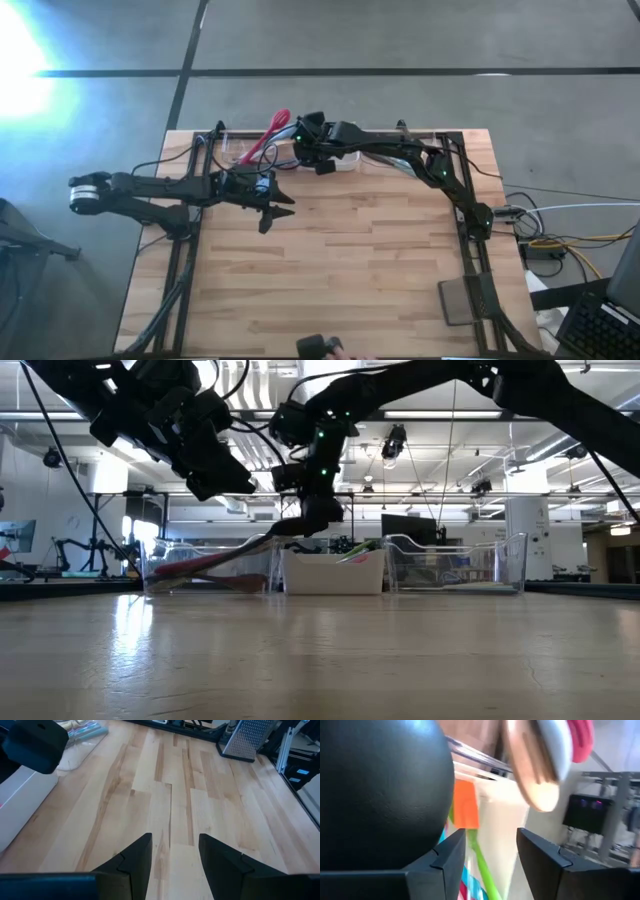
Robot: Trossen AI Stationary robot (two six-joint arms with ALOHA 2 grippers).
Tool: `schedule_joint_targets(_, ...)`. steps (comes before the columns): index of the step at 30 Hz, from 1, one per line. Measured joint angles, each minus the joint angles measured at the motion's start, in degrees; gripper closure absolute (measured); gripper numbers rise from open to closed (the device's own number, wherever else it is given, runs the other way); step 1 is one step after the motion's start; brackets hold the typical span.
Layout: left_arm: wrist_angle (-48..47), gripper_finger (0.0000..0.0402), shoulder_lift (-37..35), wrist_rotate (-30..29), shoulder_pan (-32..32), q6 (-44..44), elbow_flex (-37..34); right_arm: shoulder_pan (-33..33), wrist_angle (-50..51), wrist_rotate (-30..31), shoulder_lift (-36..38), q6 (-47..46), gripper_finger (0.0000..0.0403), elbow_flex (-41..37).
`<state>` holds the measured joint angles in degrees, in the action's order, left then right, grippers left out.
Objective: Pick & Place Kitchen Items
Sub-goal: Return to Home Position
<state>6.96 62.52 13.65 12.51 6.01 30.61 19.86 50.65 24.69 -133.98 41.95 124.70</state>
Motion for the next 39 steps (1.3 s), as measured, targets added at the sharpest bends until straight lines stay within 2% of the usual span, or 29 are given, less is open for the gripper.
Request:
schedule_joint_targets(3, 0.0, 0.0234, -0.1, 0.0, 0.0, -0.6, 0.0, -0.5, 0.1, 2.8, 0.8, -1.4, 0.0230, 0.9)
schedule_joint_targets(9, -0.1, 0.0234, -2.0, 0.0, 0.0, -1.5, 0.0, -0.5, 0.2, 3.2, 4.8, -4.2, 0.0244, 1.3)
schedule_joint_targets(15, -0.8, 0.0234, -6.8, -0.7, 0.1, -7.5, 2.4, -0.4, 1.9, -1.2, 10.7, -10.1, 0.0261, 1.3)
schedule_joint_targets(18, -5.2, 0.0234, -10.9, -4.7, 0.1, -12.5, 5.2, -0.6, 5.5, -3.1, 14.2, -14.3, 0.0273, 1.3)
schedule_joint_targets(22, -13.1, 0.0234, -16.9, -9.7, 0.1, -15.7, 9.6, -1.5, 11.4, -6.7, 19.8, -21.1, 0.0305, 1.3)
schedule_joint_targets(27, -19.6, 0.0237, -25.6, -10.7, 0.0, -18.9, 11.9, -4.8, 17.2, -11.3, 26.9, -29.3, 0.0372, -0.2)
schedule_joint_targets(29, -19.4, 0.0247, -30.1, -10.7, 0.0, -19.3, 10.8, -7.2, 16.9, -12.9, 30.3, -31.7, 0.0388, -2.7)
schedule_joint_targets(32, -19.6, 0.0270, -37.6, -10.3, 0.0, -17.6, 7.8, -12.0, 16.3, -13.3, 36.1, -35.7, 0.0392, -8.8)
schedule_joint_targets(35, -19.6, 0.0299, -45.3, -7.6, 0.0, -15.3, 4.6, -17.6, 14.1, -12.0, 42.7, -40.9, 0.0394, -17.6)
schedule_joint_targets(39, -18.3, 0.0343, -53.9, -2.9, 0.0, -13.3, 1.4, -25.0, 5.9, -10.0, 53.2, -47.8, 0.0394, -32.3)
